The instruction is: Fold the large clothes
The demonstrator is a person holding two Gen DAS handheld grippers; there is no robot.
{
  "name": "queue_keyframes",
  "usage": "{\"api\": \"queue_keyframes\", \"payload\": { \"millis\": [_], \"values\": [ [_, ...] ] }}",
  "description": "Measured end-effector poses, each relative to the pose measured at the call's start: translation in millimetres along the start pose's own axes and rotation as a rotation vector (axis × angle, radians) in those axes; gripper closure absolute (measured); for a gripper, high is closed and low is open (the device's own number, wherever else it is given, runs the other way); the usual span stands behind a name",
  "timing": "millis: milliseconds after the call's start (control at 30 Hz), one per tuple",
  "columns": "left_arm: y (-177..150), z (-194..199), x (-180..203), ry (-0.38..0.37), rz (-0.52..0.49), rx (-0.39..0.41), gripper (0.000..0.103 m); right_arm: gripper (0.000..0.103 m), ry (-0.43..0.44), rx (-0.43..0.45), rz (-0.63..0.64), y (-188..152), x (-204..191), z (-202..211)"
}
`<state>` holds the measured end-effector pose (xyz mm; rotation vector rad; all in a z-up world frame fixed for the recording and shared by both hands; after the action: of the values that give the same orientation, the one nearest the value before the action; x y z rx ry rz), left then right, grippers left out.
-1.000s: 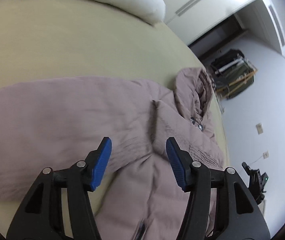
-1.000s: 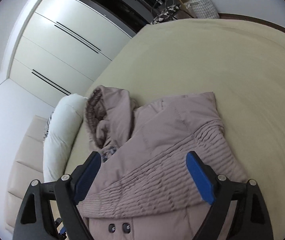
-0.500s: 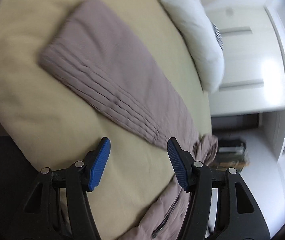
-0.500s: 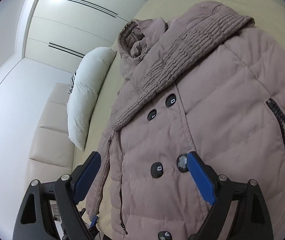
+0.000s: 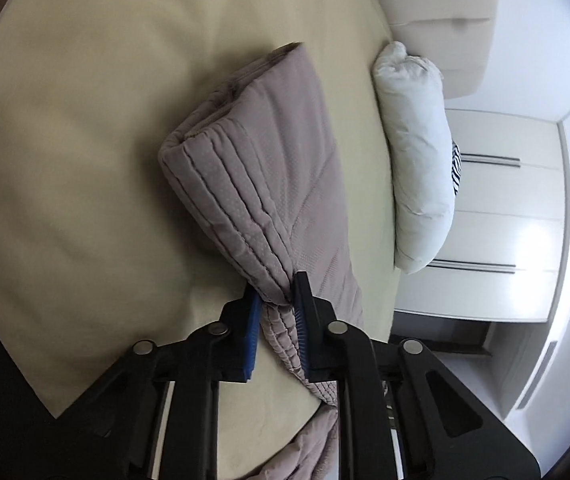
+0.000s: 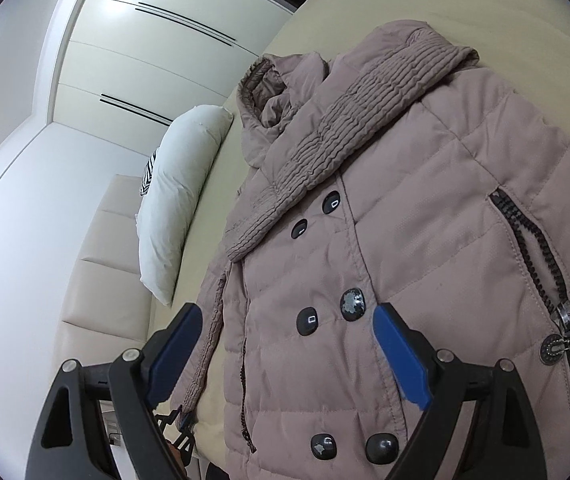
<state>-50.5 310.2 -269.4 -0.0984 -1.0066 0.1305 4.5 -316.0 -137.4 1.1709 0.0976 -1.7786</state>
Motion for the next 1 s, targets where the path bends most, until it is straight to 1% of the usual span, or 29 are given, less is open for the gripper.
{"api": "queue_keyframes", "payload": {
  "millis": [33, 67, 100, 133, 167, 233, 333, 367, 400, 467, 500, 600, 633, 667, 700, 800, 833, 867, 933, 1000],
  "values": [
    [-5.1, 2.1, 5.4, -0.004, -0.018, 0.009, 0.093, 0.014, 0.001, -0.001, -0.009, -0.2, 3.8, 0.7],
    [1.3, 8.8, 13.9, -0.003, -0.049, 0.020, 0.094, 0.014, 0.001, -0.002, -0.017, -0.5, 7.2, 1.5],
    [-2.0, 12.1, 25.4, 0.002, -0.098, 0.035, 0.094, 0.014, 0.000, -0.002, -0.022, -0.2, 10.1, 2.5],
    [1.9, 17.5, 40.7, 0.001, -0.160, 0.047, 0.095, 0.014, 0.000, 0.000, -0.027, 0.5, 12.7, 3.9],
    [-3.4, 22.8, 56.6, 0.001, -0.232, 0.060, 0.095, 0.015, 0.002, 0.003, -0.030, 1.2, 14.3, 5.7],
    [-22.6, 27.0, 91.7, -0.008, -0.378, 0.075, 0.096, 0.015, 0.002, 0.014, -0.030, 4.1, 17.7, 9.5],
    [-64.1, 25.6, 147.5, -0.034, -0.602, 0.066, 0.096, 0.015, 0.004, 0.029, -0.039, 8.2, 24.2, 14.1],
    [-80.3, 23.0, 163.2, -0.040, -0.672, 0.058, 0.096, 0.015, 0.004, 0.034, -0.042, 9.5, 26.5, 16.1],
    [-104.6, 18.1, 179.2, -0.049, -0.757, 0.038, 0.096, 0.015, 0.003, 0.037, -0.043, 11.0, 28.6, 17.2],
    [-154.8, 3.7, 202.9, -0.060, -0.898, -0.007, 0.096, 0.015, -0.005, 0.041, -0.045, 13.4, 33.5, 19.3],
    [-186.3, -3.4, 210.6, -0.065, -0.987, -0.036, 0.096, 0.015, -0.009, 0.041, -0.047, 14.9, 36.4, 20.0],
    [-262.8, -23.8, 213.9, -0.070, -1.180, -0.123, 0.097, 0.015, -0.015, 0.033, -0.060, 20.9, 45.1, 19.5],
    [-285.6, -31.9, 210.8, -0.064, -1.239, -0.150, 0.097, 0.015, -0.015, 0.026, -0.064, 23.9, 47.7, 18.1],
    [-310.4, -45.2, 203.2, -0.039, -1.308, -0.191, 0.097, 0.015, -0.018, 0.018, -0.068, 27.2, 49.9, 16.0],
    [-328.3, -58.9, 193.7, -0.011, -1.353, -0.237, 0.097, 0.015, -0.019, 0.009, -0.069, 30.6, 51.8, 13.2],
    [-360.0, -88.0, 163.9, 0.068, -1.449, -0.321, 0.097, 0.014, -0.014, -0.039, -0.073, 41.0, 53.0, -1.3],
    [-363.6, -93.6, 157.2, 0.077, -1.443, -0.349, 0.097, 0.014, -0.005, -0.055, -0.072, 44.1, 50.9, -7.8],
    [-364.7, -96.0, 153.5, 0.082, -1.433, -0.358, 0.097, 0.014, 0.014, -0.075, -0.069, 48.2, 47.4, -15.8],
    [-361.4, -101.6, 155.9, 0.077, -1.410, -0.361, 0.097, 0.013, 0.061, -0.122, -0.063, 56.5, 36.2, -37.7],
    [-350.5, -98.8, 153.6, 0.069, -1.393, -0.357, 0.097, 0.013, 0.104, -0.169, -0.068, 64.8, 23.0, -63.9]
  ]
}}
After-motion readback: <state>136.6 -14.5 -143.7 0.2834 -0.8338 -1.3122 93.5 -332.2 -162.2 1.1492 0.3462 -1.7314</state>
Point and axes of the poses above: each gripper's, at about its wrist camera, not at the fingertips, and z roughly against the way its jaws point, x to its right, y to its top, the point moved 1 cm from there along -z, roughly the way its jaws point, and after that the axes turned 7 degrees about z, right-handed, at the moved point
